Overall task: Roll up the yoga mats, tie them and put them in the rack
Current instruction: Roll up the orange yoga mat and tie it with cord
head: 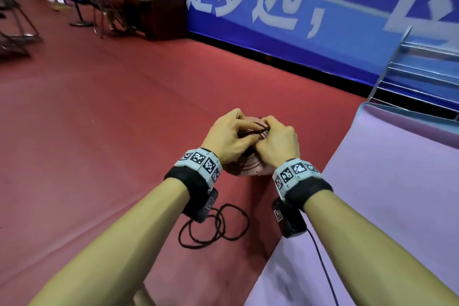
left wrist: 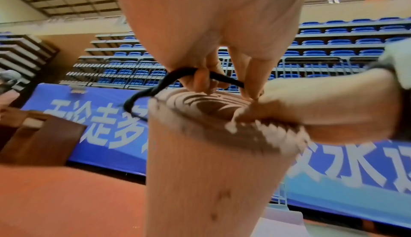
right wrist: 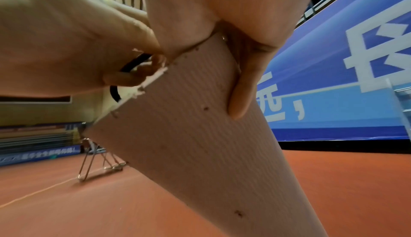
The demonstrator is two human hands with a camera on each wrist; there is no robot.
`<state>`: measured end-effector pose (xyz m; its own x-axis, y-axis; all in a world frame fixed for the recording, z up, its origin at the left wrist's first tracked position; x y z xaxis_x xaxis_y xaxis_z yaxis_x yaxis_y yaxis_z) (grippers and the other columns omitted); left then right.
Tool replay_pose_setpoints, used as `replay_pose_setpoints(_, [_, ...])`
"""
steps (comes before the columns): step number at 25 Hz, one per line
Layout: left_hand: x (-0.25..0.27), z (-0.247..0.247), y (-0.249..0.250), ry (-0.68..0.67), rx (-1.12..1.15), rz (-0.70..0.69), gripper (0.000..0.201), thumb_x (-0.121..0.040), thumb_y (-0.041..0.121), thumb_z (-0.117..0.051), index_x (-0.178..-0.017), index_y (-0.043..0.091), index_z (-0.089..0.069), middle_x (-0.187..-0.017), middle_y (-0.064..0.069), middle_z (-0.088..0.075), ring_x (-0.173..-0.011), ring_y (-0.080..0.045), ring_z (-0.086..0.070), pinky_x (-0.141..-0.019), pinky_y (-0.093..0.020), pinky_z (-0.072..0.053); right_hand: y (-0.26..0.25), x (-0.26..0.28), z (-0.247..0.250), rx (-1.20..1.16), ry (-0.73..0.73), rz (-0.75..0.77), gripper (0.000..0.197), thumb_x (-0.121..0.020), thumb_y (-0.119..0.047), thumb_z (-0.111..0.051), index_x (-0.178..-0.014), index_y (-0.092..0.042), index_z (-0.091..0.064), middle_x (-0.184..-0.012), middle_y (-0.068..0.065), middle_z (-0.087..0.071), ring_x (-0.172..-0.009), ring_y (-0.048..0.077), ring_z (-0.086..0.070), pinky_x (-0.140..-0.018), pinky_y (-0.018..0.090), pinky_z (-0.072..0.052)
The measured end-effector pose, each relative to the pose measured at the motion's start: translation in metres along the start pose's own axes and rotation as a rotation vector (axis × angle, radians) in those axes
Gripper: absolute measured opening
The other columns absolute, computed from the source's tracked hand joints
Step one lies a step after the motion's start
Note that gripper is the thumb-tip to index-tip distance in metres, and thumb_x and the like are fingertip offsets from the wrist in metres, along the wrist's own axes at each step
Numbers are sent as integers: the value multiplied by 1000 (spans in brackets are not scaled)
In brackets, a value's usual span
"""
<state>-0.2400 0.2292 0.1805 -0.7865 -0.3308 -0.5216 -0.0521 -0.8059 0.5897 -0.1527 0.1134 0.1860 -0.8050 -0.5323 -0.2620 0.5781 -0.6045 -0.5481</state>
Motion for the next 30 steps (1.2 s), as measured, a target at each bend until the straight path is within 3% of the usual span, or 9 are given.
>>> replay_pose_setpoints(2, [-3, 3, 15, 17, -35, -71, 23, -83, 35, -62, -97, 22, -76, -93, 4, -66, -89, -16, -62, -82, -33, -52, -3, -8, 21, -55, 80, -90, 37, -81, -20, -61, -118, -15, -60, -109, 19, -67, -106, 42, -60, -84, 39, -50])
replay_pose_setpoints(6, [-6, 6, 33, 130, -163, -21, 38, -90, 42, -46, -65, 18, -61, -63, 0, -58, -60, -23, -54, -60, -37, -50, -4, -20, 47, -101, 172, -247, 29, -78, -19, -65, -99, 1, -66, -101, 22, -69, -95, 41, -64, -70, 34, -48])
replay_pose_setpoints(9, [-3, 7, 36, 168, -188, -1, 47, -86, 46, -38, -50, 18, -49, -57, 3, -41, -50, -20, -41, -55, -30, -40, 0, -24, 61, -150, 225, -331, 30, -80, -17, -67, -99, 6, -66, -104, 24, -68, -95, 41, -65, -72, 36, -51])
replay_pose_setpoints(13, [0, -6, 23, 10, -131, 128, 51, -77, 42, -40, -47, 3, -54, -57, -18, -54, -58, -25, -51, -60, -38, -46, 3, -26, 74, -264, 256, -413, 47, -82, -32, -79, -104, 8, -65, -108, 20, -67, -95, 37, -65, -67, 32, -44])
replay_pose_setpoints(18, [-15, -21, 22, -83, 11, 377, 45, -67, 37, -50, -49, -4, -56, -54, -16, -55, -55, -22, -40, -58, -36, -46, 0, -25, 71, -335, 277, -426, 35, -82, -31, -79, -92, -2, -64, -103, 17, -68, -73, 27, -52, -62, 29, -41])
replay_pose_setpoints(21, [-30, -25, 29, -10, 146, 387, 47, -73, 34, -58, -43, -1, -48, -45, -13, -51, -71, -23, -43, -80, -16, -35, -7, -29, 82, -395, 302, -391, 49, -89, -45, -68, -104, 2, -66, -106, 19, -65, -79, 27, -50, -66, 31, -36])
replay_pose_setpoints(23, [-40, -23, 31, -31, 197, 393, 47, -79, 29, -65, -56, -11, -59, -58, -23, -58, -69, -16, -49, -62, -3, -32, -5, -35, 90, -394, 333, -370, 54, -99, -48, -51, -110, 4, -63, -119, 22, -62, -95, 32, -56, -72, 32, -36])
replay_pose_setpoints(25, [-52, -18, 30, -75, 201, 396, 42, -78, 25, -68, -57, -9, -57, -58, -18, -51, -53, -10, -41, -49, -10, -34, 3, -42, 87, -437, 363, -345, 57, -104, -46, -37, -111, 5, -63, -121, 24, -61, -108, 39, -57, -83, 37, -40])
replay_pose_setpoints(30, [-75, -25, 12, -7, 12, 344, 25, -59, 17, -58, -44, 11, -39, -60, -7, -44, -54, -23, -43, -53, -27, -40, 35, -50, 55, -615, 404, -247, 37, -98, -29, -41, -77, -20, -70, -86, 7, -75, -85, 31, -71, -88, 44, -55])
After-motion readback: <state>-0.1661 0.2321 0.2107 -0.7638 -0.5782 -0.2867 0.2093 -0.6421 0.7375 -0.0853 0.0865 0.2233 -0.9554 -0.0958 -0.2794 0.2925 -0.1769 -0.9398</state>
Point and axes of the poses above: each hand's wrist, its own x-axis away from the middle knuckle, its own z-axis out of the back of the hand, y = z × x, the point moved 1 cm from there along -x, towards the middle knuckle
